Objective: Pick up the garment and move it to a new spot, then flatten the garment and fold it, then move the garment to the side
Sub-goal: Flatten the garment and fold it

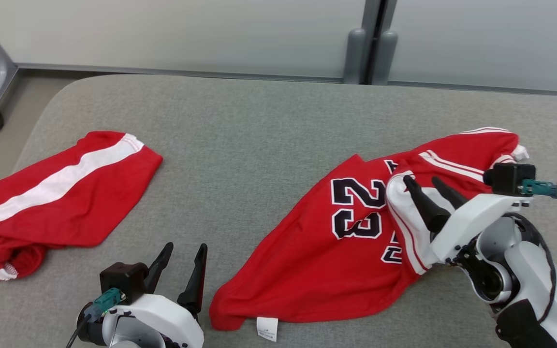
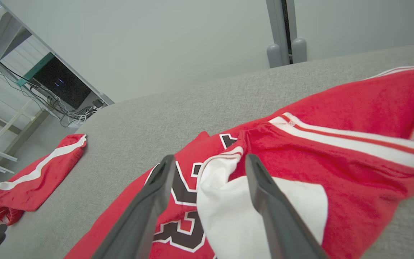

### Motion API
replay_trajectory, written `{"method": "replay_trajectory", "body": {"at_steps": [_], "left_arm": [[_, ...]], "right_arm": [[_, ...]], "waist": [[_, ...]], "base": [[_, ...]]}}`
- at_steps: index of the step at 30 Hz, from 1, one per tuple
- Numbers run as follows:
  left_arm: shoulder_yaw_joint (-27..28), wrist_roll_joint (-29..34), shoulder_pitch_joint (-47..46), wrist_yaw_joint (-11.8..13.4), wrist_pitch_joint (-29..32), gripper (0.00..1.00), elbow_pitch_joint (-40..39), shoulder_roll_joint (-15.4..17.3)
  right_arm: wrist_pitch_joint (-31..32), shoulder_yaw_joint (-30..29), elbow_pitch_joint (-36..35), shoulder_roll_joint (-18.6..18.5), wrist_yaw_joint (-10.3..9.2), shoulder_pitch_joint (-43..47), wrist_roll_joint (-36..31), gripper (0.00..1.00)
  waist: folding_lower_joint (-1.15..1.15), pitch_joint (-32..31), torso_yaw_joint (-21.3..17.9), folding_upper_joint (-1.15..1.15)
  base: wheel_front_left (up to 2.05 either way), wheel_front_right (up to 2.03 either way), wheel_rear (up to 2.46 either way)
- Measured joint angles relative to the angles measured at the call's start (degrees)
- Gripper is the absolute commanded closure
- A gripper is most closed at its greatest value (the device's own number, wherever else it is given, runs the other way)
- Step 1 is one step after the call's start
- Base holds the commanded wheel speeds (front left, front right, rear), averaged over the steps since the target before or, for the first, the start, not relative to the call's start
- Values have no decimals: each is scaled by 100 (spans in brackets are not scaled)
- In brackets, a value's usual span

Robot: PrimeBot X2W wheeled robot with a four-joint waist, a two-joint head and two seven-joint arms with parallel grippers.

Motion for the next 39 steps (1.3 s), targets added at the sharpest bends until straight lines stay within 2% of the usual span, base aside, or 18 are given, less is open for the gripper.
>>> {"method": "replay_trajectory", "body": {"at_steps": [7,14,22,28,32,33,34,35,36,37,39], "left_arm": [[2,-10,16,-3,-43,0,26,26],[-64,-15,22,0,-35,0,2,-5],[-109,-18,0,-21,8,0,19,-15],[-127,-52,-12,-32,7,0,59,-33],[-135,-57,-43,-44,0,0,82,-41],[-136,-58,-45,-44,0,0,86,-40],[-136,-58,-46,-44,0,0,89,-40],[-136,-58,-47,-44,0,0,91,-38],[-136,-59,-49,-44,-1,0,94,-37],[-136,-60,-49,-44,-1,0,100,-34],[-135,-70,-50,-41,-16,0,111,-21]], "right_arm": [[-595,43,-275,-427,0,316,231,0],[-671,-92,-222,-646,0,669,417,0],[-107,79,371,-503,0,203,604,0],[433,110,1072,-461,0,-221,693,0],[546,132,1265,-381,0,-386,794,0],[565,140,1296,-379,0,-407,822,5],[565,146,1321,-380,0,-417,851,51],[564,159,1339,-379,0,-424,857,66],[545,180,1348,-375,0,-432,887,96],[508,199,1346,-364,0,-445,902,100],[367,255,1300,-358,0,-469,938,100]], "waist": [[0,-211,-309,0],[0,-308,-472,0],[0,-209,-283,0],[0,-130,-76,0],[0,-97,32,0],[0,-91,48,0],[0,-85,61,0],[0,-80,71,0],[0,-77,75,0],[0,-78,73,0],[0,-99,33,0]], "base": [[0,0,0],[0,0,0],[0,0,0],[0,0,0],[0,0,0],[0,0,0],[0,0,0],[0,0,0],[0,0,0],[0,0,0],[0,0,0]]}}
